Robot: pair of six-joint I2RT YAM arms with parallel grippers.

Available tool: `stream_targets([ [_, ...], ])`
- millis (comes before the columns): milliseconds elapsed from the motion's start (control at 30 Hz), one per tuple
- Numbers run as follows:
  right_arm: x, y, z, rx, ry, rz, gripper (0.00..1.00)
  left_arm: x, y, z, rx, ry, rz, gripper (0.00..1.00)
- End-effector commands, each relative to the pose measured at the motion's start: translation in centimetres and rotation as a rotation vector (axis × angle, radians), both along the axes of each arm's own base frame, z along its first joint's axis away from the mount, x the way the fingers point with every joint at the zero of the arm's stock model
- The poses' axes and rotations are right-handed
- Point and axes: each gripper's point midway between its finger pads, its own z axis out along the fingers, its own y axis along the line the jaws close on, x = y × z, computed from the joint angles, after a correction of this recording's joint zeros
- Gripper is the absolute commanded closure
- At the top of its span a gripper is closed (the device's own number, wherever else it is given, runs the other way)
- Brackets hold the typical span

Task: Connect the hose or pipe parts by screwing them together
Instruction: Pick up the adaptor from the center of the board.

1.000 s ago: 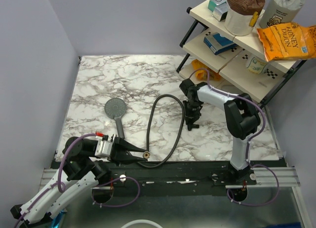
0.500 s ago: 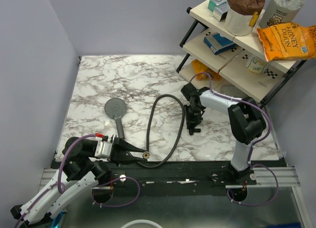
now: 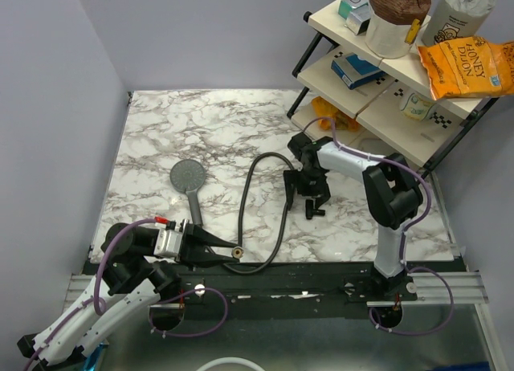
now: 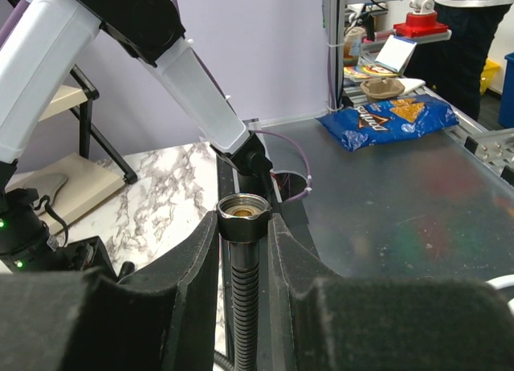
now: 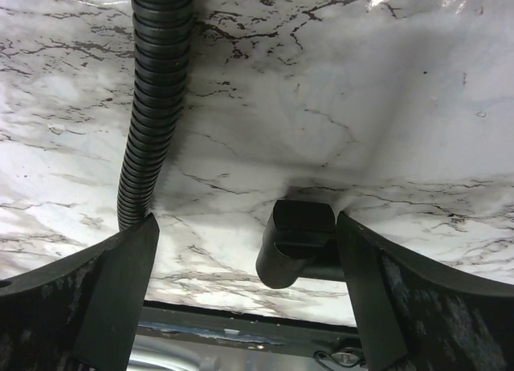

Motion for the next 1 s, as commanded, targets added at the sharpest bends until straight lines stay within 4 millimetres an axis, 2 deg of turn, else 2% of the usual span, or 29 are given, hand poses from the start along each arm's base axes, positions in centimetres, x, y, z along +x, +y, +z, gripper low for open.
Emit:
stream_targets([
  [0,-2.3,-0.4,-3.5,0.035,0.146,-0.092,0.00,-0.6,0.5,0.7,-0.025,-0.051,-0.010,1.00],
  [133,-1.8,-0.7,-3.6,0.065,0.154,-0.139,0.00,-0.7,0.6,0.6,-0.027,-0.057,-0.011,1.00],
  [333,-2.0,-2.0,-4.4,-0.010,0.185,-0.116,0.00,-0.7,0.7,0.7,-0.033,-0.061,-0.003,1.00],
  [500,-2.1,-2.9,-4.7,-0.069,0.191,-0.125,0.18,-0.7,0.7,0.8,-0.031,-0.068,-0.002,1.00],
  [667,-1.5,-4.1,-3.8,-0.146,0.170,-0.117,0.20,-0.8,0.8,0.9,-0.032,-0.072,-0.005,1.00],
  [733,-0.6,-4.2,-3.4,-0.160,0.142,-0.116,0.24,-0.7,0.7,0.7,-0.032,-0.065,-0.005,1.00],
  [800,-0.3,-4.3,-3.4,-0.178,0.146,-0.120,0.38,-0.8,0.7,0.9,-0.040,-0.066,-0.008,1.00],
  [833,0.1,-4.2,-3.2,-0.178,0.139,-0.120,0.41,-0.8,0.7,0.8,-0.040,-0.065,-0.009,1.00],
  [967,0.5,-4.2,-3.2,-0.198,0.143,-0.125,0.42,-0.8,0.8,1.0,-0.040,-0.063,-0.009,1.00],
])
